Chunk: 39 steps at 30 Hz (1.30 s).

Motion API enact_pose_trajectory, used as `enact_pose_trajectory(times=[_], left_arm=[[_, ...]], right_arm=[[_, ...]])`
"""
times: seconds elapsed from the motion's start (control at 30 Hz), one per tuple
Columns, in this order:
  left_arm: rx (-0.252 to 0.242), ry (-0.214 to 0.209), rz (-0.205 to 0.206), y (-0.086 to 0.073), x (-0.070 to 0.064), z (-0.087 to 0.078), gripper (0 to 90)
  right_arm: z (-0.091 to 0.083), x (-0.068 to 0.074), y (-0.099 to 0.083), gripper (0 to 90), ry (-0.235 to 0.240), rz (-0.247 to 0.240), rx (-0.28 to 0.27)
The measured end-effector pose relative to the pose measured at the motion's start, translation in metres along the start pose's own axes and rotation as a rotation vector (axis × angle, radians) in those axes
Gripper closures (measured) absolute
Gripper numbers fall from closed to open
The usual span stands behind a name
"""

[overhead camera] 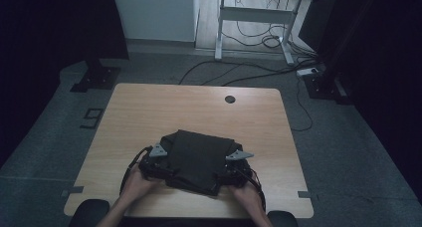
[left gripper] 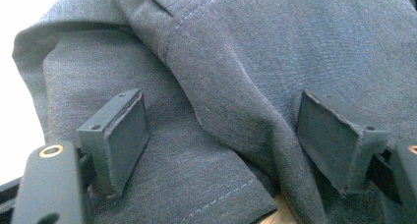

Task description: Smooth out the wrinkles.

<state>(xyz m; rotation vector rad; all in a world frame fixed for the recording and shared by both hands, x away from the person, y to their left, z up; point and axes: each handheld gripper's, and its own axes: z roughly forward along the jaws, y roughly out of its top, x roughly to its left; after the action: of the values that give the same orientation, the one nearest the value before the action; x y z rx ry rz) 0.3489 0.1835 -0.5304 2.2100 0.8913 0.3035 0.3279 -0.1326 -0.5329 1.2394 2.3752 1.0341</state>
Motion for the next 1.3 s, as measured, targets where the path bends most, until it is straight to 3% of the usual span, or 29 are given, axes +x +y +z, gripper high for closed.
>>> enact_pose_trajectory(times=[0.5, 0.67, 1.3], left_arm=[[-0.001, 0.025, -0.020, 0.007, 0.005, 0.012, 19.5], [-0.007, 0.044, -0.032, 0.012, 0.008, 0.018, 19.4], [-0.009, 0.096, -0.074, 0.039, 0.039, 0.045, 19.1]], right_arm=[[0.015, -0.019, 0.006, 21.9, 0.034, 0.072, 0.007], [0.022, -0.026, 0.014, 21.8, 0.016, 0.075, 0.007], [0.055, -0.059, 0.051, 20.3, -0.003, 0.081, 0.018]])
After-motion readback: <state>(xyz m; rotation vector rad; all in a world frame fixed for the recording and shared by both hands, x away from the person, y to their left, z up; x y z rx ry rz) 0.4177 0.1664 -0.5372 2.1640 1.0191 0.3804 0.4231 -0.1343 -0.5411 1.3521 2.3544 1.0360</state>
